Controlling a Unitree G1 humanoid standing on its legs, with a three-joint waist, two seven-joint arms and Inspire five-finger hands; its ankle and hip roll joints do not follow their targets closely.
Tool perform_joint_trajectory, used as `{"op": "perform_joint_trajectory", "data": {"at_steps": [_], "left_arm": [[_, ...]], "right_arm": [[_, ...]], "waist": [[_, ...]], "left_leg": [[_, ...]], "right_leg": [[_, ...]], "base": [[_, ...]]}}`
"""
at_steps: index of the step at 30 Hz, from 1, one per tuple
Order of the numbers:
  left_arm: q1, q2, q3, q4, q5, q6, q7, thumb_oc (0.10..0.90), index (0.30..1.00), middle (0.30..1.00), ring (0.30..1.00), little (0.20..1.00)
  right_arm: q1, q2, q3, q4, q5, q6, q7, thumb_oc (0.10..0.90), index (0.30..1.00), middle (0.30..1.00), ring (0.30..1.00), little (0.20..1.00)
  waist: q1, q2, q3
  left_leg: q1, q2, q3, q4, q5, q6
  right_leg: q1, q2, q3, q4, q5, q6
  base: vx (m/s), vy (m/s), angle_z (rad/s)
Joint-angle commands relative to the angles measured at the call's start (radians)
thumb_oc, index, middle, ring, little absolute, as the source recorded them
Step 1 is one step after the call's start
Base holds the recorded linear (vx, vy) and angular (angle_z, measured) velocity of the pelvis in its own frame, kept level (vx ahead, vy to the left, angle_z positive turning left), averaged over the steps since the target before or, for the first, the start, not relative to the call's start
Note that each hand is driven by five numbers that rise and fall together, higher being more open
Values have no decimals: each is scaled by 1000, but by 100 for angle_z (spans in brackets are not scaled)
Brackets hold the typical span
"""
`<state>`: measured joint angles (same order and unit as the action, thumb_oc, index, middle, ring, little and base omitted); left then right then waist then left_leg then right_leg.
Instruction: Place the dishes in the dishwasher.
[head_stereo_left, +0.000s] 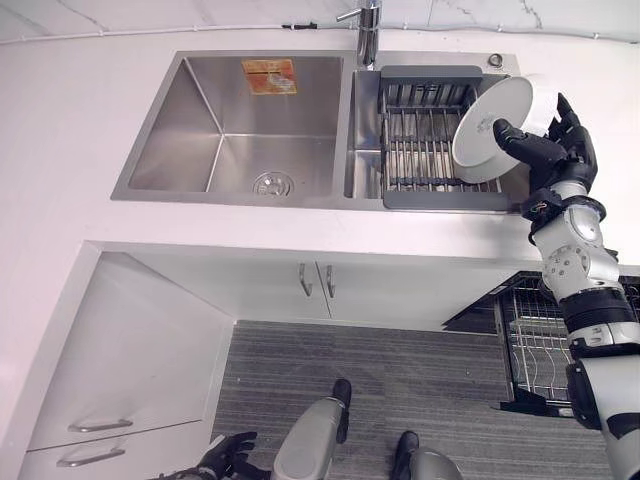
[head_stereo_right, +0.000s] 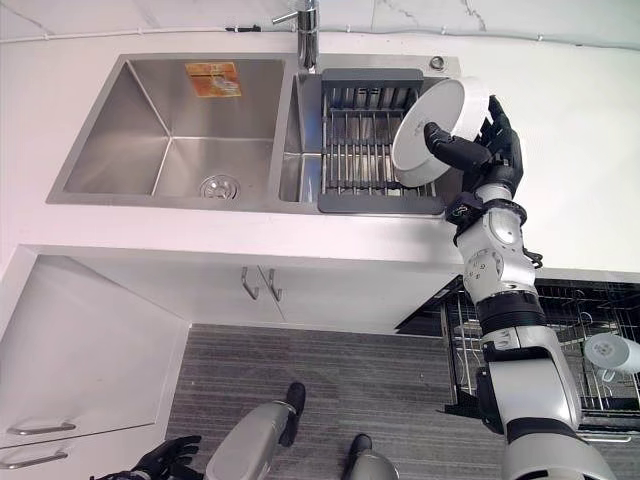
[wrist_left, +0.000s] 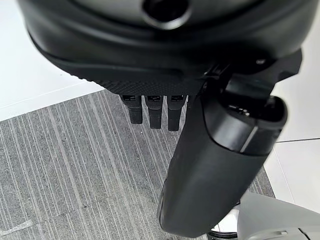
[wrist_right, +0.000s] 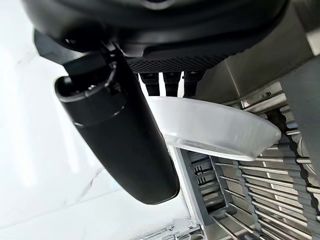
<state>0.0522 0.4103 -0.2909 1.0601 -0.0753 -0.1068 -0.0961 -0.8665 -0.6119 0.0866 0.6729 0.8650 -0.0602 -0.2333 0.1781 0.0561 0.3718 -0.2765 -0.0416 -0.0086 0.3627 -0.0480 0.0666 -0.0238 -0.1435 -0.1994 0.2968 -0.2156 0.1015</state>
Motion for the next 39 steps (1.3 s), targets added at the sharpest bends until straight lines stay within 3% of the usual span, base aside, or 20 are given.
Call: {"op": "perform_joint_trajectory", "data": {"at_steps": [1,8,10,20,24,27,29,34,39], "left_arm": [[19,43,-13,10,-24,8,12,800,900,900,900,900],[14,47,-10,10,-22,10,13,800,900,900,900,900],[16,48,-7,7,-19,13,14,800,900,900,900,900],[18,52,-5,-8,-21,15,17,800,900,900,900,900],[15,50,-4,-2,-14,8,20,800,900,900,900,900],[14,51,-3,-2,-11,6,20,800,900,900,900,900],[13,50,-2,-4,-9,6,19,800,900,900,900,900],[14,42,-7,17,-3,-8,26,800,900,900,900,900],[31,30,11,38,22,-29,25,800,900,900,900,900]], "right_arm": [[-117,-45,25,-80,-15,-73,5,800,900,900,900,900],[-118,-42,26,-65,-3,-71,23,800,900,900,900,900],[-119,-42,26,-64,-2,-60,21,402,302,302,302,302],[-114,-51,21,-34,-24,-52,-10,400,300,300,300,300],[-115,-56,23,-24,-57,-81,-20,400,300,300,300,300],[-116,-56,29,-32,-98,-121,-27,400,300,300,300,300],[-114,-54,26,-52,-114,-183,-78,400,300,300,300,300],[-83,-7,-11,-159,-54,-313,-131,400,300,300,300,300],[-18,77,-28,-365,48,-375,-135,400,300,300,300,300]], "waist": [[12,3,-66],[18,0,-66],[21,-1,-67],[27,-5,-67],[29,-7,-65],[29,-8,-66],[27,-8,-70],[19,-18,-88],[2,-40,-125]], "left_leg": [[53,7,-110,-63,-61,-56],[44,6,-108,-63,-60,-56],[43,5,-109,-63,-60,-55],[36,3,-109,-63,-60,-53],[32,4,-104,-63,-59,-53],[29,4,-102,-63,-59,-52],[28,7,-97,-63,-60,-53],[38,17,-81,-63,-69,-54],[67,46,-43,-63,-85,-61]], "right_leg": [[-39,6,-12,3,63,4],[-41,1,-17,3,64,7],[-41,0,-18,3,64,9],[-43,-3,-19,3,65,13],[-45,-5,-20,3,67,16],[-48,-6,-20,3,69,17],[-50,-6,-19,3,69,19],[-45,-8,-20,3,64,21],[-33,-10,-18,3,59,25]], "base": [[0,0,0],[-9,5,2],[-4,6,6],[-10,5,2],[-25,2,5],[-35,-9,1],[-50,-2,0],[-24,-15,-2],[-69,-66,-18]]}}
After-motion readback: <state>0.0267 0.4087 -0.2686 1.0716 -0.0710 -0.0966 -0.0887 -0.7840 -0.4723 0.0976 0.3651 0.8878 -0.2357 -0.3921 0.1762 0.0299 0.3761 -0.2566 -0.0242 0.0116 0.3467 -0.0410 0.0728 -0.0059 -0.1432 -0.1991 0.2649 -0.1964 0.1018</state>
